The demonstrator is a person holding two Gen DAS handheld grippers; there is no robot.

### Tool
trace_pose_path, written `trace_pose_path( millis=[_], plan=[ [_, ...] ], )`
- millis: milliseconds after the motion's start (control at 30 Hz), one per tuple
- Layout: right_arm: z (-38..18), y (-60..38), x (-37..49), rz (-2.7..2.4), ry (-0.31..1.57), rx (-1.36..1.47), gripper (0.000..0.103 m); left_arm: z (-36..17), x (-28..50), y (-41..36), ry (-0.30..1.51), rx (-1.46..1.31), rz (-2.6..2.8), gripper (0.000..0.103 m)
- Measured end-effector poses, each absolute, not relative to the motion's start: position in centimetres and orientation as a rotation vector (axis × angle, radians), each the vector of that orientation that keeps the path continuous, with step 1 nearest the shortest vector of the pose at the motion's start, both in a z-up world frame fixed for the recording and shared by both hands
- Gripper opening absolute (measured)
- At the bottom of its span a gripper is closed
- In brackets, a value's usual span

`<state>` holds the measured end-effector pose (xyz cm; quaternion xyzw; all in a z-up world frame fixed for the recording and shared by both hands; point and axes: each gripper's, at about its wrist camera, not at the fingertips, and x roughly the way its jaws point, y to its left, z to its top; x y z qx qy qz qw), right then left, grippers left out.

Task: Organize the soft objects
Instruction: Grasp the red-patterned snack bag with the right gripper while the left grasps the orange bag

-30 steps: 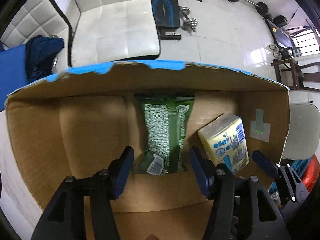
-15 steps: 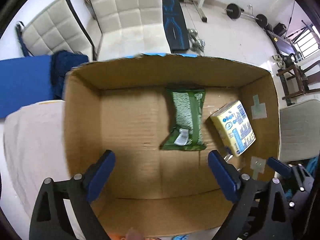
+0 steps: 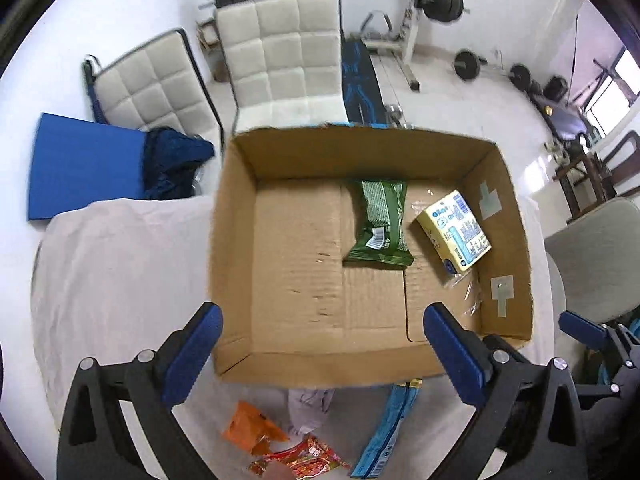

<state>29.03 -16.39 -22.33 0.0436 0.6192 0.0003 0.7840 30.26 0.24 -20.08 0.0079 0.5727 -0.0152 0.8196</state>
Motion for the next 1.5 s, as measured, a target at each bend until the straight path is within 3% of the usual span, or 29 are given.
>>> trace_pose_path(
  millis=[300, 600, 1033, 1233, 1400, 1467, 1500],
  plan=[
    [-17.7, -15.9, 23.9, -0.011, 1.234, 0.08, 0.102, -15.6, 24.9, 1.2, 1.105, 0.02, -0.011, 0.103],
    [-16.2, -15.4, 19.7, 0.065, 1.254, 0.139, 0.102, -15.3, 21.1, 4.3, 1.161, -0.083, -0.013, 0.103],
    [-31.0, -9.7, 16.9, 0.124, 1.628, 0.208, 0.102, -25.3, 14.9, 14.1, 1.4, -0.134, 0.211, 0.103],
    [-38.8, -8.0, 15.0, 0.08, 1.861, 0.613, 0.102, -29.2, 14.1, 16.5, 1.465, -0.174, 0.272, 0.103],
    [-42.6, -6.3, 13.8, -0.017, 1.899, 0.854, 0.101, -30.9, 13.9, 17.6, 1.502, -0.19, 0.285, 0.103],
    [-43.7, -5.5, 13.5, -0.047, 1.911, 0.904, 0.093, -31.4, 13.8, 17.9, 1.516, -0.185, 0.289, 0.103],
    [-44.2, -5.2, 13.4, -0.057, 1.918, 0.918, 0.079, -31.5, 13.8, 17.9, 1.522, -0.181, 0.29, 0.103]
  ],
)
